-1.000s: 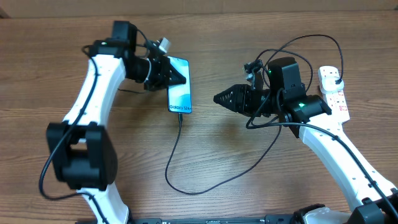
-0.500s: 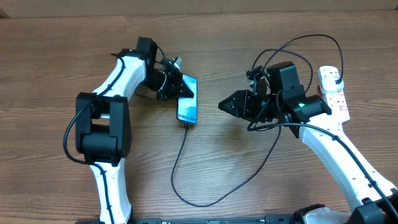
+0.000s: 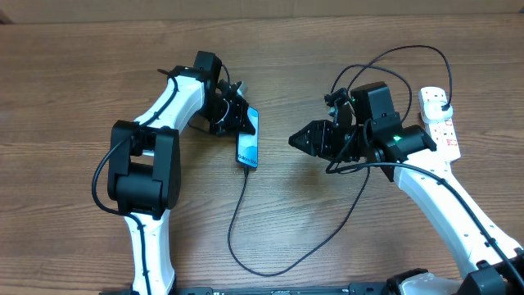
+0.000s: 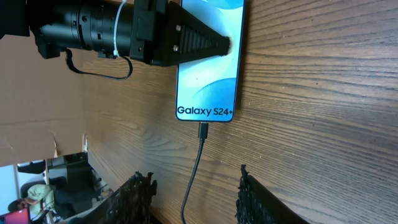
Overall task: Plug charger to phone and switch on socket
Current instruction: 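Lay the phone flat on the table with the left gripper, then open the left gripper and lift it away from the phone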
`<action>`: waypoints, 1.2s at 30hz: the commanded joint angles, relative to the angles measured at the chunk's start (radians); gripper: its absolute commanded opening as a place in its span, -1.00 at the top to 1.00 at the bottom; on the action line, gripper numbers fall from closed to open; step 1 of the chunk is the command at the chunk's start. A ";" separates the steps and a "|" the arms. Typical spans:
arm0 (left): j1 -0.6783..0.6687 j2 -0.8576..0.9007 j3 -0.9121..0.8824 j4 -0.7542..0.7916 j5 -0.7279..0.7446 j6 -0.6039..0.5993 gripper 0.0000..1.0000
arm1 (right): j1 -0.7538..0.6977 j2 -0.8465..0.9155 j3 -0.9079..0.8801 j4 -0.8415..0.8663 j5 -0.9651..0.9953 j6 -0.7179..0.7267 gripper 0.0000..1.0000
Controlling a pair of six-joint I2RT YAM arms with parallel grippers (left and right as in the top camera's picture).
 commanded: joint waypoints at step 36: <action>-0.013 0.018 0.007 -0.071 -0.205 -0.080 0.22 | -0.004 -0.020 0.008 -0.054 0.013 -0.010 0.07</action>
